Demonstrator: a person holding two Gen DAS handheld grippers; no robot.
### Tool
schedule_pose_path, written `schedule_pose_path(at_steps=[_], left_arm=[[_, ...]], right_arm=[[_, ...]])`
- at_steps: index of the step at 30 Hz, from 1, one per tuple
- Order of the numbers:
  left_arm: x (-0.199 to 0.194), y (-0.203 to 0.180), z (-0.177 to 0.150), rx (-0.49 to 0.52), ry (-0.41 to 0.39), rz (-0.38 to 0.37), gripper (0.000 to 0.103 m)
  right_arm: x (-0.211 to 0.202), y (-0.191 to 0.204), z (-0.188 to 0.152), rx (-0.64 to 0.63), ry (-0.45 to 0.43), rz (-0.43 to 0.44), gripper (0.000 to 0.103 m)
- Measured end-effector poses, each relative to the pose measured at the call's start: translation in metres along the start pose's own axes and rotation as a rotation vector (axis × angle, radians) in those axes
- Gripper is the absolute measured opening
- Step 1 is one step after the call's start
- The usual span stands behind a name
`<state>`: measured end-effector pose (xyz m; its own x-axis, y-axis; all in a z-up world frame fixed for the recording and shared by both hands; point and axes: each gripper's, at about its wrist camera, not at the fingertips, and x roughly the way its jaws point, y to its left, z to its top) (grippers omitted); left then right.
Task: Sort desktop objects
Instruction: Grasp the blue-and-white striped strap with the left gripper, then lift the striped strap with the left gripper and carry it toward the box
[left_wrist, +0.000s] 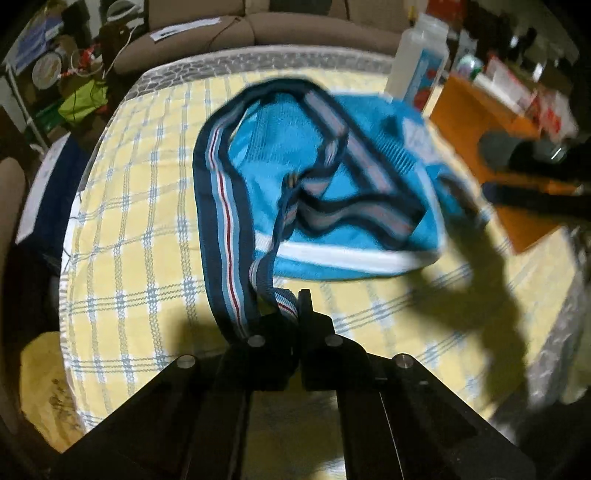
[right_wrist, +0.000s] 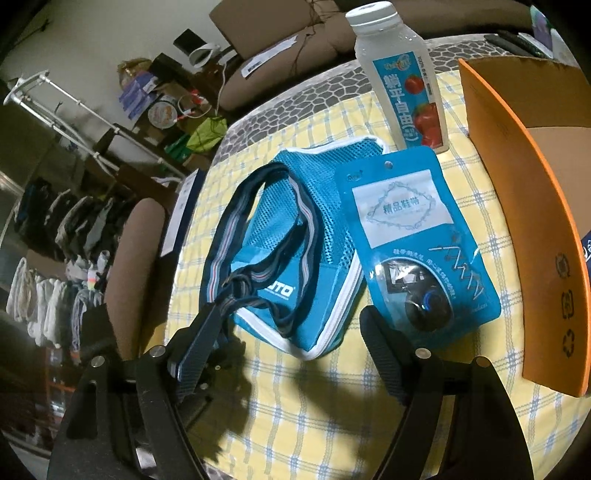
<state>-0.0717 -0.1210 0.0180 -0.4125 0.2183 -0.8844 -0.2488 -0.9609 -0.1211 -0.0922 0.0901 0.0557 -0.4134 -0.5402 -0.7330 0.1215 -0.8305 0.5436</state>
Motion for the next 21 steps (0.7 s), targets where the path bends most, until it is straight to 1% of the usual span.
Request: schedule_pose_path(at_steps=[2, 7, 9, 12, 15, 19, 21], left_arm=[[-0.013, 0.003, 0.004, -0.037, -0.027, -0.062, 0.003], [-0.046, 0.010, 0.011, -0.103, -0.101, -0.198, 0.003], [-0.059, 0.011, 0.013, -0.125, -0.127, -0.247, 0.003], [-0.070, 0.016, 0.014, -0.162, -0.147, -0.319, 0.003], [-0.071, 0.019, 0.018, -0.183, -0.144, -0.359, 0.003], [-0.076, 0.017, 0.018, -0.190, -0.148, -0.390, 0.003], [-0.079, 0.015, 0.018, -0.192, -0.153, -0.410, 0.003]], right_arm=[[-0.001, -0.001, 0.000, 0.017, 0.000, 0.027, 0.080], [0.006, -0.005, -0.002, 0.084, 0.024, 0.145, 0.080], [0.010, -0.006, -0.001, 0.105, 0.034, 0.178, 0.082], [0.020, -0.012, -0.006, 0.206, 0.059, 0.298, 0.082], [0.034, -0.016, -0.015, 0.313, 0.102, 0.423, 0.082], [0.054, -0.022, -0.024, 0.439, 0.145, 0.527, 0.085], [0.065, -0.023, -0.031, 0.503, 0.173, 0.562, 0.086]])
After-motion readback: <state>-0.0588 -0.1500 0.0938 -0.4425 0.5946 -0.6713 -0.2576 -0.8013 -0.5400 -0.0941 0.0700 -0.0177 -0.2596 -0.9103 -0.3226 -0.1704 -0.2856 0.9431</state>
